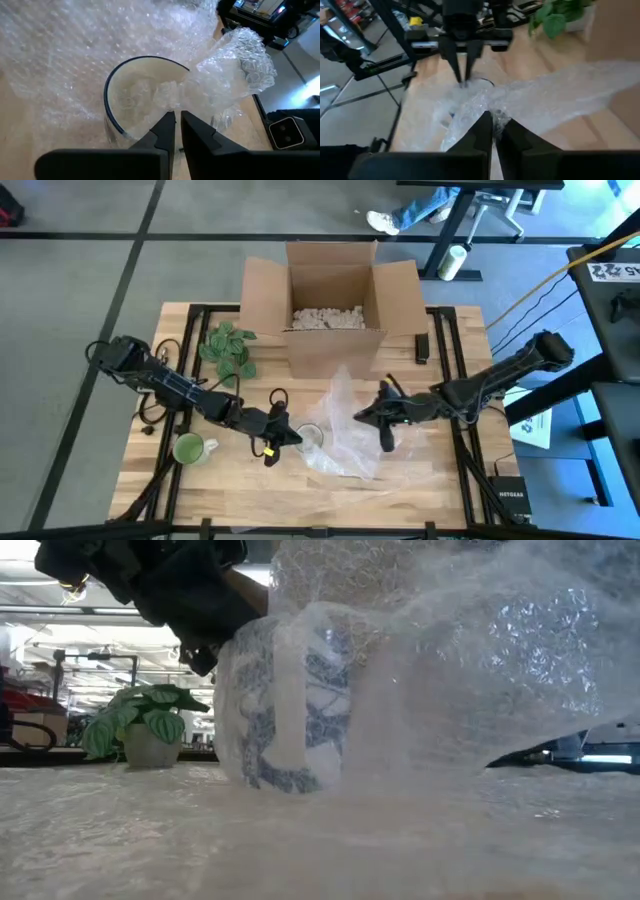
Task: Wrap mug
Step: Wrap the blue mug in bubble wrap
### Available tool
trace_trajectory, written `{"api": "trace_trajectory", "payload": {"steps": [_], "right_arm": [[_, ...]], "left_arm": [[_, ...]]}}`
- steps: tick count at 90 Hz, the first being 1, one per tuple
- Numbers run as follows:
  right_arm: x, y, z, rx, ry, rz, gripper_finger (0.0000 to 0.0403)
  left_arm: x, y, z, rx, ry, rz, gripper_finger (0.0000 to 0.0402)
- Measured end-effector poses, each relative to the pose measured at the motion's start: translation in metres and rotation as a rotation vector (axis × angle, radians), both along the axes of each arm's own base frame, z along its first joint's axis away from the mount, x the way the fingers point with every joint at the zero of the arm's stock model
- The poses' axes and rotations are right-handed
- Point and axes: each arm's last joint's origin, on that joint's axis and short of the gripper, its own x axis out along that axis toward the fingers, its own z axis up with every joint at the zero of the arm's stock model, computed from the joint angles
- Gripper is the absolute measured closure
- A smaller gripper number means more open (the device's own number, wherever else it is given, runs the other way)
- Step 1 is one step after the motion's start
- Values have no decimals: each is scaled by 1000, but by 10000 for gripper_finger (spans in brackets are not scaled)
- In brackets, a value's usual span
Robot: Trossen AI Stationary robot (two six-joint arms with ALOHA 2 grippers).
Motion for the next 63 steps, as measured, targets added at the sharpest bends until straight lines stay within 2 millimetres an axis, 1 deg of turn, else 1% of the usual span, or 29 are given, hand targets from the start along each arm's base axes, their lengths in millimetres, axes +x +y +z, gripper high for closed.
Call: {"api": "trace_trajectory", "payload": {"steps": [7,20,34,47,53,63], "right_arm": [[16,4,0,-15,21,45,402],[46,10,-5,-52,62,103,402],[73,12,-3,-66,59,145,402],[97,12,-1,-54,54,203,402],[107,12,-5,-39,65,231,402],[120,14,-22,-16,117,273,402]], "left_arm": [[-1,2,7,16,-29,-7,389],[-6,10,28,36,-118,-8,389],[-15,16,50,71,-205,-19,389],[-25,17,61,77,-223,-29,389],[-28,16,64,77,-223,-36,389],[-33,12,65,90,-215,-35,389]]}}
